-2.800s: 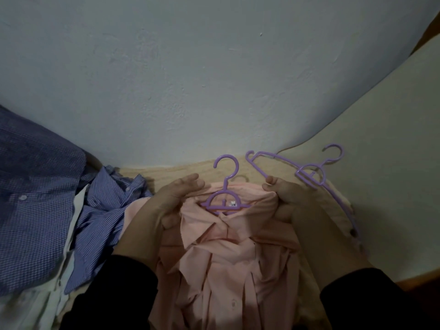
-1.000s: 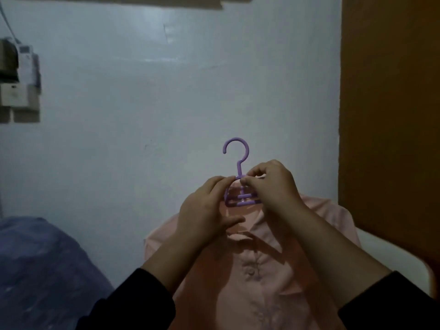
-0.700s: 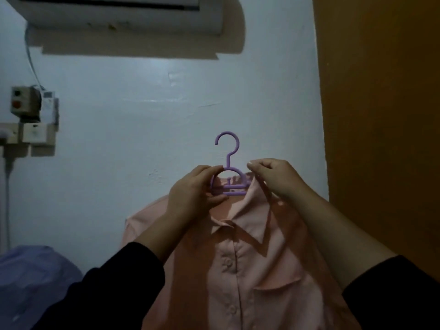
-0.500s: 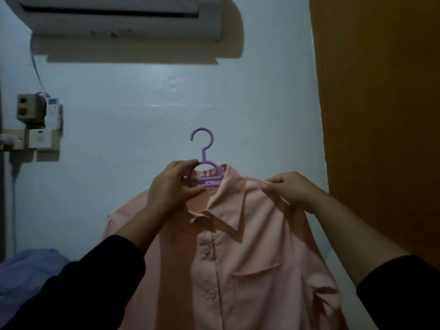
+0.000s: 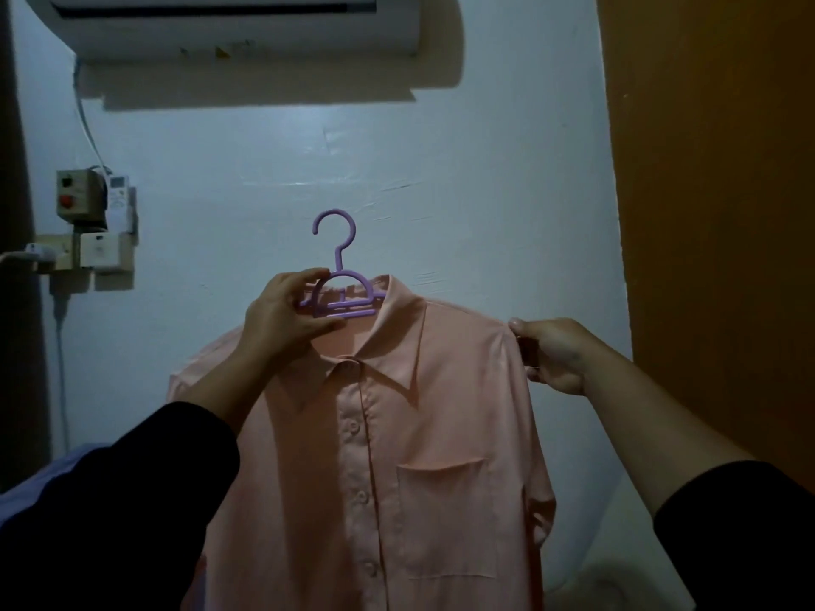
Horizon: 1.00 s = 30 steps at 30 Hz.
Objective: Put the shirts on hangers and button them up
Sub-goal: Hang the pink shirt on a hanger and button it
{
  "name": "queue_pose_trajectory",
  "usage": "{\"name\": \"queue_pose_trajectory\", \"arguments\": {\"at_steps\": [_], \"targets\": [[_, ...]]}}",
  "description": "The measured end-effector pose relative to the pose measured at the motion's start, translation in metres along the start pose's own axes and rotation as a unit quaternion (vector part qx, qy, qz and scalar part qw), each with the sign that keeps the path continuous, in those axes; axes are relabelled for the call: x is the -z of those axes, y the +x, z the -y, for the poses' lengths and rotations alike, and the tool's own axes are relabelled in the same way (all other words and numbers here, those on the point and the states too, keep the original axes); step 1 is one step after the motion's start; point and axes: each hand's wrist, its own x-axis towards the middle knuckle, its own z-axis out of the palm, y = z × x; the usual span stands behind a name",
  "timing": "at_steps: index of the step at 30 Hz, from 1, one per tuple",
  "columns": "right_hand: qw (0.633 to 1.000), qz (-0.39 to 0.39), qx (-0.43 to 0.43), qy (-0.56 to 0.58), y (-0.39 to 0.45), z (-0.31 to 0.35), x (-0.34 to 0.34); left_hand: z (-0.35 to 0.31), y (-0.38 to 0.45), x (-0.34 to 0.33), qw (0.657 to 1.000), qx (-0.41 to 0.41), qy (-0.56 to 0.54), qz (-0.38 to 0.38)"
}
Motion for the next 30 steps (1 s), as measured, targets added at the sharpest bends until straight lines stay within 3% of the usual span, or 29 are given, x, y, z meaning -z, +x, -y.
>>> {"name": "queue_pose_trajectory", "arguments": {"at_steps": [4, 8, 11, 14, 17, 21, 25, 30], "targets": [[0.998, -0.042, 0.029, -0.026, 0.0, -0.006, -0.008, 0.005, -0.008, 0.011, 1.0, 0.009, 0.028, 0.004], [0.983, -0.126, 0.116, 0.065, -0.005, -0.002, -0.027, 0.002, -0.013, 0.021, 0.998, 0.005, 0.055, -0.016], [0.975, -0.143, 0.168, -0.03, -0.001, -0.005, -0.037, -0.006, -0.016, 0.027, 0.996, 0.004, 0.078, -0.032], [0.926, -0.172, 0.272, -0.196, -0.008, 0.002, -0.061, -0.017, -0.024, 0.027, 0.994, -0.022, 0.103, -0.039], [0.839, -0.138, 0.391, -0.352, -0.023, 0.013, -0.099, -0.03, -0.033, 0.022, 0.992, -0.047, 0.116, -0.023], [0.762, -0.068, 0.404, -0.501, -0.028, 0.01, -0.139, -0.04, -0.046, 0.017, 0.991, -0.082, 0.102, -0.014], [0.731, -0.106, 0.444, -0.507, -0.026, -0.001, -0.157, -0.037, -0.058, 0.029, 0.991, -0.079, 0.11, -0.01], [0.739, -0.064, 0.471, -0.477, -0.027, -0.002, -0.178, -0.03, -0.072, 0.058, 0.992, -0.043, 0.114, 0.019]]}}
